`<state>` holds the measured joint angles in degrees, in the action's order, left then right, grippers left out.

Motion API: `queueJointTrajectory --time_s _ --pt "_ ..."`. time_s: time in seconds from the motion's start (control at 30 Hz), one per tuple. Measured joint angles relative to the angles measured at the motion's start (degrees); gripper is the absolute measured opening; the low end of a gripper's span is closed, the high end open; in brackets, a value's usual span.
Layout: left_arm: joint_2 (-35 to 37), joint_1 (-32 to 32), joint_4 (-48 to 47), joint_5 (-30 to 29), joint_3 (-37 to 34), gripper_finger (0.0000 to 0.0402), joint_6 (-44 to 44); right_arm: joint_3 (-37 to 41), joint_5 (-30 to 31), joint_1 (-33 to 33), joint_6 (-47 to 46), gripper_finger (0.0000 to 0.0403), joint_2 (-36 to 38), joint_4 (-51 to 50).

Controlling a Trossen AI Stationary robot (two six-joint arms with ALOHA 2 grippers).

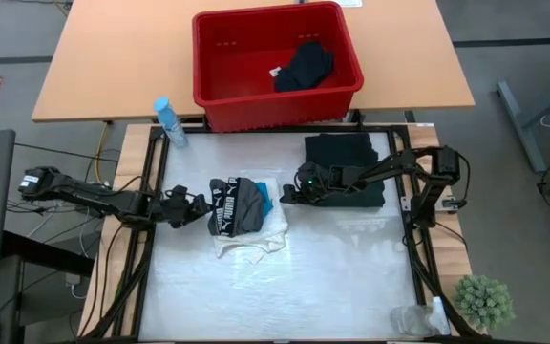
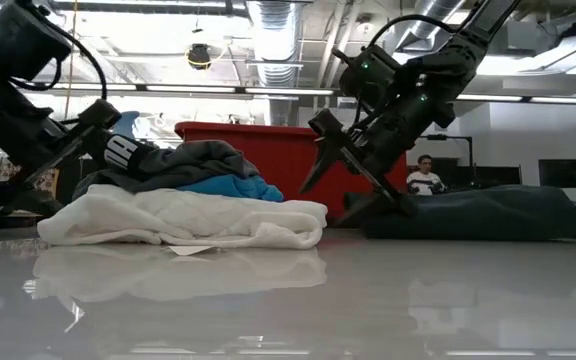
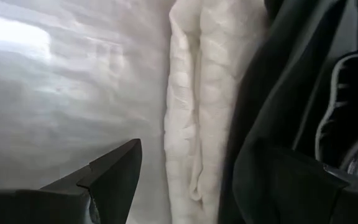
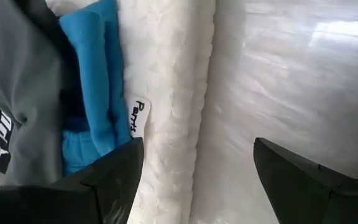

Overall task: Fold laundry
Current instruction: Stack the clothes on the blue pants

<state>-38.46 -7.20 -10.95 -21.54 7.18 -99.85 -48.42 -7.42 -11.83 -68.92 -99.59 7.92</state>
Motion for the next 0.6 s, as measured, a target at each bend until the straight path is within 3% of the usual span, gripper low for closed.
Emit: queueJointTrajectory --time_s 0.27,0.6 --pt "-8.54 0.34 9.35 0.08 0.00 0.0307 0.46 -0.91 0.11 -1.08 0.04 0.0330 -0.07 -3.27" --pt "-16.09 0.34 18.80 -0.77 0.00 0.0307 0.71 -11.37 3.61 -0.13 7.50 0.0330 -2.14 -16.71"
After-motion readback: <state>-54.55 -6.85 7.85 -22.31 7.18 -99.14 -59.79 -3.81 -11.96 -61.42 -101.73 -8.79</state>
